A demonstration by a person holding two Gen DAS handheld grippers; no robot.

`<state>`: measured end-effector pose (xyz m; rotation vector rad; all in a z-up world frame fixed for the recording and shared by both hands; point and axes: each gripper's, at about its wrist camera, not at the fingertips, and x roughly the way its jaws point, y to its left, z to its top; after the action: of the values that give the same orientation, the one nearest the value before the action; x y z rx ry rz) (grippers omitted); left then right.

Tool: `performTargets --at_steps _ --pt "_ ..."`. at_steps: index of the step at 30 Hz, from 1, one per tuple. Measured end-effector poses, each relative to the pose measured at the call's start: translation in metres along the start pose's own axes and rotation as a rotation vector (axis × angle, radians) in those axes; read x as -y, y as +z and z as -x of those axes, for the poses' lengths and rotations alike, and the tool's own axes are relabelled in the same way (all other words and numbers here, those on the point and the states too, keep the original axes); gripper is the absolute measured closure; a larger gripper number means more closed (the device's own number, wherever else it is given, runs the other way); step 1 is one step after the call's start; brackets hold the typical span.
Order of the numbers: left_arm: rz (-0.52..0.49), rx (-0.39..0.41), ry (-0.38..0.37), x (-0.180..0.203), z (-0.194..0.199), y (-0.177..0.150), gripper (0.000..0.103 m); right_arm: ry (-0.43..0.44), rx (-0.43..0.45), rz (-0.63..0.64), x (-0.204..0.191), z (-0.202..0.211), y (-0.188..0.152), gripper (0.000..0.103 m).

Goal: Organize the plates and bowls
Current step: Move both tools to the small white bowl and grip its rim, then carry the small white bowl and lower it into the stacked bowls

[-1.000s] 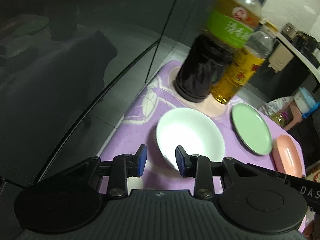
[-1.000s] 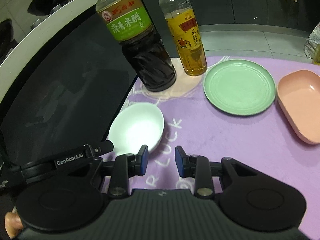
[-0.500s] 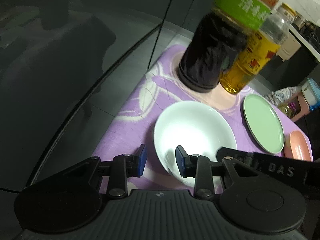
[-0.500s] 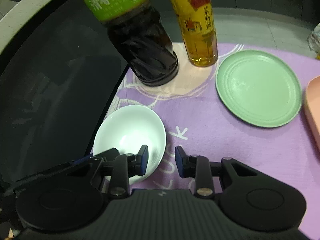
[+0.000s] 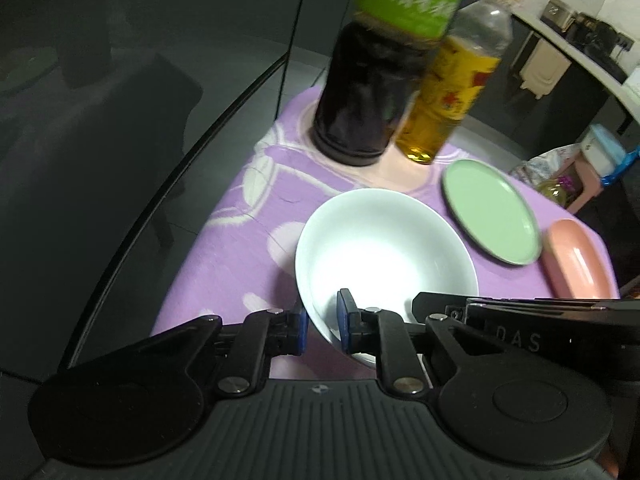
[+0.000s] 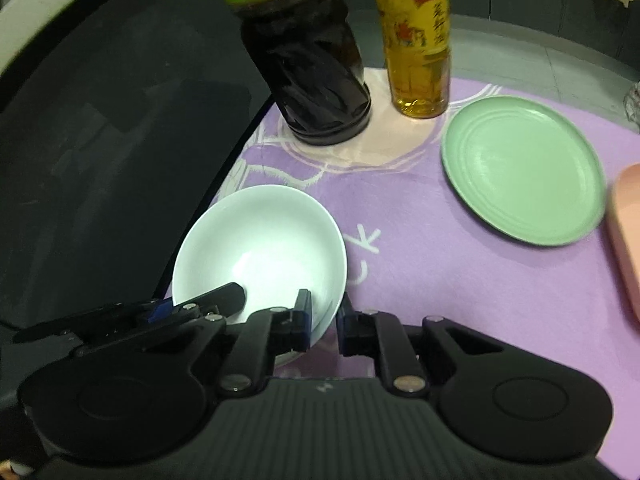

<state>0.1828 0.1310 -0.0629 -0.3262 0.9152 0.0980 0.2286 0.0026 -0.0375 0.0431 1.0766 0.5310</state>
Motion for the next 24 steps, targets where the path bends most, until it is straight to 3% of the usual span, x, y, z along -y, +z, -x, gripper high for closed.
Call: performTargets --at_steps 24 --pt "-0.180 0.040 -0.104 0.064 0.110 -0.090 0.089 -0.029 0.169 -0.065 0.022 0.125 -0.115 0.090"
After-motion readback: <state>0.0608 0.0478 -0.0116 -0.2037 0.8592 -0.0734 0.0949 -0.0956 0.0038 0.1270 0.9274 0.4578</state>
